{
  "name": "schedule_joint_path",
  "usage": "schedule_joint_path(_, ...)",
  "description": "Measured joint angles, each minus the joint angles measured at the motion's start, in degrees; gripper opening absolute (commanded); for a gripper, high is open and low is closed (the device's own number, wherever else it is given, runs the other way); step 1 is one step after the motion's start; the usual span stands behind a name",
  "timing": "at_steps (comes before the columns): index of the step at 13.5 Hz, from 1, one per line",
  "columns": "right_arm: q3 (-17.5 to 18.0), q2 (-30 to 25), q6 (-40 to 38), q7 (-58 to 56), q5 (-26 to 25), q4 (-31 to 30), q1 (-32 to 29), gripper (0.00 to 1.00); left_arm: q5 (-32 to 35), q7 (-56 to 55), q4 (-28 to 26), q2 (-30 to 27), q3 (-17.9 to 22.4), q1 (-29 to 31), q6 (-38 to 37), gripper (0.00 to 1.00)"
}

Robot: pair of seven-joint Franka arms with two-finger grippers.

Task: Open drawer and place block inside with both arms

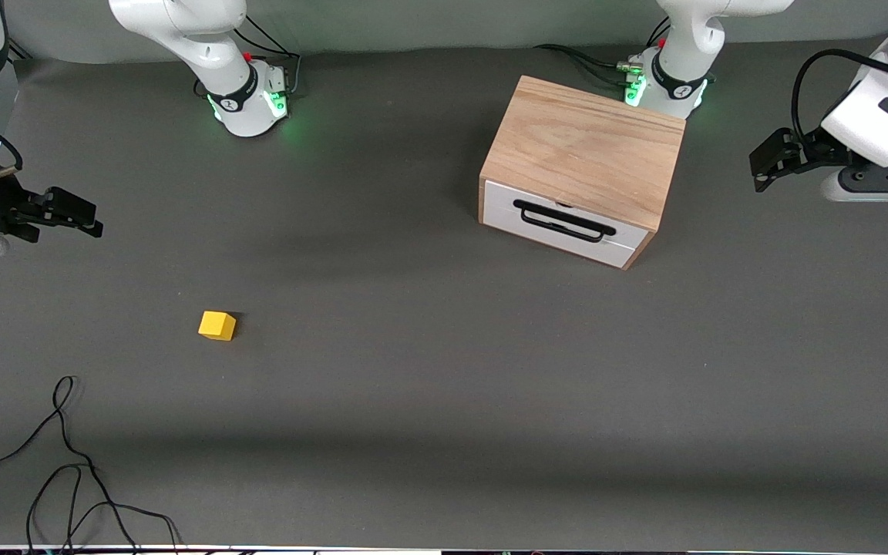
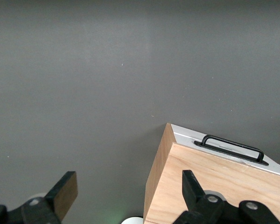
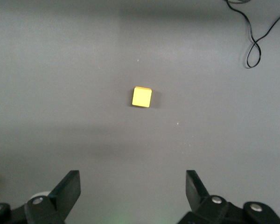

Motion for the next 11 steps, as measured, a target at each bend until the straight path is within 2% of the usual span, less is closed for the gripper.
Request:
schedule_joint_path(4,0.0,3.2,2.1,0.0,0.0,1.2,0.0,1.00,0.0,0.0,0.4,1.1,0.1,0.0,0.7,1.00)
schedule_joint_path(8,0.0,9.2,5.4,1.8,0.0,1.4,0.2,1.00,0.0,0.0,3.1,4.0,0.4,0.0,1.3,1.00)
schedule_joint_path(11,0.0,13.3,13.1,3.0,0.0,-1.8,1.2,1.00,-0.2,-0.8,4.1,6.1,0.4,0.0,1.3,1.00)
